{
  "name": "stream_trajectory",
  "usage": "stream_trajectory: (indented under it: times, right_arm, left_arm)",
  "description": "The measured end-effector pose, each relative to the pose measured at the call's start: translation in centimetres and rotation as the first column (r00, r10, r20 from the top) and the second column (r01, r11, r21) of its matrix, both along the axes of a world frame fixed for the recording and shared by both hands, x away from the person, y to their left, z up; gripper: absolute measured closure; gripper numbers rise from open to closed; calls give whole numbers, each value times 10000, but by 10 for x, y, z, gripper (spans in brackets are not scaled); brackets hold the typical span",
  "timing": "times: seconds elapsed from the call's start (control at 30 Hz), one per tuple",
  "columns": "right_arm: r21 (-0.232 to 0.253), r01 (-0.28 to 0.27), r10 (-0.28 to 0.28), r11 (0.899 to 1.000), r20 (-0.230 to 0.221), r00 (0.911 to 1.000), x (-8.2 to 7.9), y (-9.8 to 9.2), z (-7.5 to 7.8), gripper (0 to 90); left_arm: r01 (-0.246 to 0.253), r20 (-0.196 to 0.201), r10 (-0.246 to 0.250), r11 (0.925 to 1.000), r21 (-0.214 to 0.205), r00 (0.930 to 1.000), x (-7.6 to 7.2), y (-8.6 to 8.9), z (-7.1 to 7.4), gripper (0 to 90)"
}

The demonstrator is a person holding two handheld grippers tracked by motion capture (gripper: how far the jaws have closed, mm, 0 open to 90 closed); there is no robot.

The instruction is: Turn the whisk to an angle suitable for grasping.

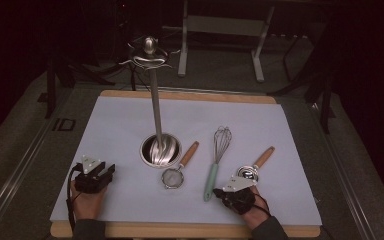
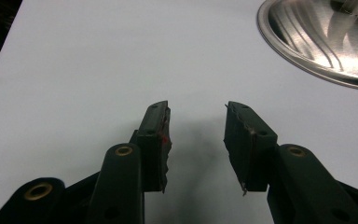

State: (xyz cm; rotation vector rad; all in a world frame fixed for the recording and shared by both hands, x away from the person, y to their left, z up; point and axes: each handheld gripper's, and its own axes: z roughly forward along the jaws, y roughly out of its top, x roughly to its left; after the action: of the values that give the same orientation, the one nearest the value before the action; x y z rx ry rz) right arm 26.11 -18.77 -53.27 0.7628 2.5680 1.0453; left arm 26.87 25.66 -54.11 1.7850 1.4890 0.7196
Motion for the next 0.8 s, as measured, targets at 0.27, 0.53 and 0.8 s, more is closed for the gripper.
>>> stream_trajectory:
  times: [0.27,0.53,0.8]
  right_arm:
    - [-182,-392,392,9991,11,9992,11,22,1,900]
    - [-365,-715,719,9968,100,9974,22,44,2,900]
    - [-400,-932,938,9948,131,9955,32,62,2,900]
  left_arm:
    - [-7,-8,7,10000,-43,10000,0,1,0,604]
    - [-31,18,31,9999,-95,10000,0,1,0,604]
    - [-19,16,20,9999,-124,10000,0,1,0,604]
